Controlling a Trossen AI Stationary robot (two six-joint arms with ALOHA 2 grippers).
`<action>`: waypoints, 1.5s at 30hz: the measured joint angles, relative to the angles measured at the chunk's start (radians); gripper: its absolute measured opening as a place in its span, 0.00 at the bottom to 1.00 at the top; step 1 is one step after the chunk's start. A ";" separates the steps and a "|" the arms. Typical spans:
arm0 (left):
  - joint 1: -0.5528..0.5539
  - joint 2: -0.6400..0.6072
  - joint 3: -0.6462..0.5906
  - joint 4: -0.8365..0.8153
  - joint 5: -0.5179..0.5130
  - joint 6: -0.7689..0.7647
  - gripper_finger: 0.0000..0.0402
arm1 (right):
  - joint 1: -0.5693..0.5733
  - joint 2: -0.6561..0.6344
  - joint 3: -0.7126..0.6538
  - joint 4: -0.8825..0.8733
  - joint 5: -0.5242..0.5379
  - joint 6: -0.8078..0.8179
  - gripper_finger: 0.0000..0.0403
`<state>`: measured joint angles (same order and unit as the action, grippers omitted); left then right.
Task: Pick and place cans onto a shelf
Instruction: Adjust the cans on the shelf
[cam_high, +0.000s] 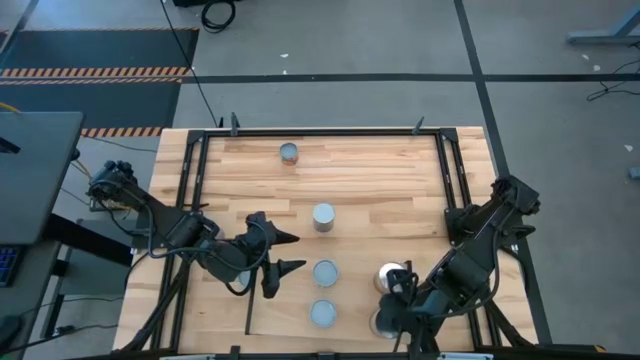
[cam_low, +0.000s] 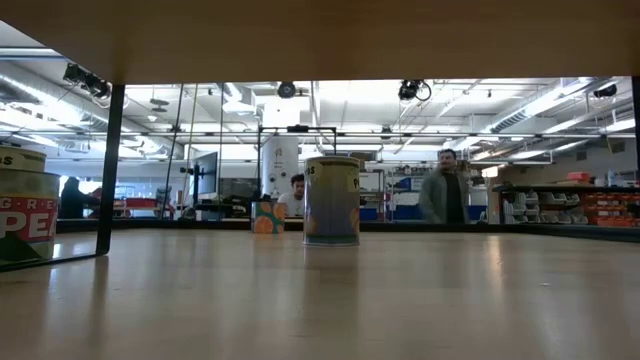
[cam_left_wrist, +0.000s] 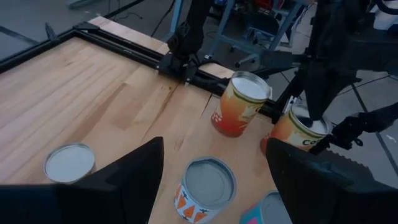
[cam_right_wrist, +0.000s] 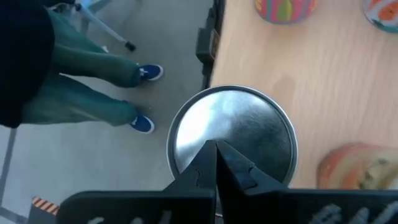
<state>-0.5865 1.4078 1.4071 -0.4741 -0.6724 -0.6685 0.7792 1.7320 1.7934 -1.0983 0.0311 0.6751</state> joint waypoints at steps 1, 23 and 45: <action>0.000 0.000 0.000 0.001 0.000 0.000 0.71 | 0.000 -0.001 0.003 -0.017 0.001 0.007 0.01; 0.000 0.000 0.000 0.015 -0.005 -0.001 0.71 | 0.000 -0.003 0.008 -0.025 -0.024 -0.023 0.01; -0.013 -0.074 0.000 -0.012 -0.042 0.061 0.71 | -0.152 0.088 0.248 0.133 0.188 -0.191 0.07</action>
<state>-0.5995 1.3334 1.4075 -0.4863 -0.7143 -0.6079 0.6275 1.8197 2.0418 -0.9657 0.2192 0.4838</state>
